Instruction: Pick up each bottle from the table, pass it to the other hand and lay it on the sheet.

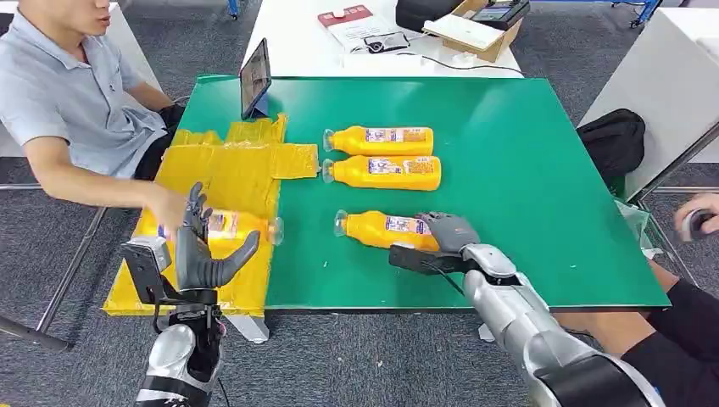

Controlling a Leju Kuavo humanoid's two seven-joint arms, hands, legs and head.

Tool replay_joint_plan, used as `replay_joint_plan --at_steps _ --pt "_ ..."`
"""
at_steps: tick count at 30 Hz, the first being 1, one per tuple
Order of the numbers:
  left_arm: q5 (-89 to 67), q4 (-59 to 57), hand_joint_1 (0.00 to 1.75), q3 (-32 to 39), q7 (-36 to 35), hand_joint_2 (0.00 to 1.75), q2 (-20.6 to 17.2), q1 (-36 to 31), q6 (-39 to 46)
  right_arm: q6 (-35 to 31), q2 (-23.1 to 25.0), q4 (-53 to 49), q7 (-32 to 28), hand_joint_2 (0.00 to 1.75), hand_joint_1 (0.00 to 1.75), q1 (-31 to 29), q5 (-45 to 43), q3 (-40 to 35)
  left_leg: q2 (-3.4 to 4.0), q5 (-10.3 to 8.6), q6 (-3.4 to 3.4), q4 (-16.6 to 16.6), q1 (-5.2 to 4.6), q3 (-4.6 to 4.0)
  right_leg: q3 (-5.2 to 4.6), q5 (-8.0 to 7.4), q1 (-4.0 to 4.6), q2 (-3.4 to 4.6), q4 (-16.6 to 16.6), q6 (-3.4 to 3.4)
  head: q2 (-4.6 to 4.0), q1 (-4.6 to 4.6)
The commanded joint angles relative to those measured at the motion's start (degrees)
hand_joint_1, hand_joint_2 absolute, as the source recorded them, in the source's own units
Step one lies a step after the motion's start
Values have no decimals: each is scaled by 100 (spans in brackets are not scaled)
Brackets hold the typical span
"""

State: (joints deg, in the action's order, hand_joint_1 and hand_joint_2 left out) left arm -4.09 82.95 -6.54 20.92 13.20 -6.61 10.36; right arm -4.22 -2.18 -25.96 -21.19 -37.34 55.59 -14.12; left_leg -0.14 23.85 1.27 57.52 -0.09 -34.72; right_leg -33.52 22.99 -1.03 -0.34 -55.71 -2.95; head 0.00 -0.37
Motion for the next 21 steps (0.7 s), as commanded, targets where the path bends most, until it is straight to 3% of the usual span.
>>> replay_joint_plan --at_steps 1,2,6,10,15,19,21 --pt "359 -361 0 -52 -146 175 14 124 -317 -266 773 -2066 -1172 175 175 1439 -2083 1066 6 6 -11 -14 11 25 27 2 12 6 15 15 0 -2" --pt "369 -375 0 -81 -110 175 25 151 -323 -199 776 -2427 -936 175 175 1571 -2114 951 25 17 -15 -10 11 28 20 1 13 24 11 14 0 -2" --pt "648 -583 0 -438 -376 175 72 431 -783 -643 1154 -4099 -1125 175 175 2172 -3126 1192 20 22 -23 -7 16 20 11 13 16 19 -2 23 0 -9" --pt "707 -628 0 -873 -418 175 6 719 -1360 -647 1263 -4667 -1202 175 175 2405 -3473 1082 4 17 -19 -2 13 -29 -32 16 9 8 -10 12 0 -7" --pt "488 -276 0 -1232 -125 175 -113 910 -1602 -527 1242 -4701 -1260 175 175 2487 -3361 642 9 14 -19 -4 11 -43 -42 12 6 12 -4 10 0 -4" --pt "538 151 0 -1200 -13 175 -92 943 -1762 -136 1105 -4190 -1178 175 175 2412 -2824 -76 9 23 -23 3 12 -40 -38 18 10 14 -7 19 0 -4" --pt "597 250 0 -1169 -51 175 -44 933 -1780 -247 1190 -3959 -1255 175 175 2437 -2675 -267 16 15 -21 -2 12 -51 -49 7 11 21 1 15 0 -4"
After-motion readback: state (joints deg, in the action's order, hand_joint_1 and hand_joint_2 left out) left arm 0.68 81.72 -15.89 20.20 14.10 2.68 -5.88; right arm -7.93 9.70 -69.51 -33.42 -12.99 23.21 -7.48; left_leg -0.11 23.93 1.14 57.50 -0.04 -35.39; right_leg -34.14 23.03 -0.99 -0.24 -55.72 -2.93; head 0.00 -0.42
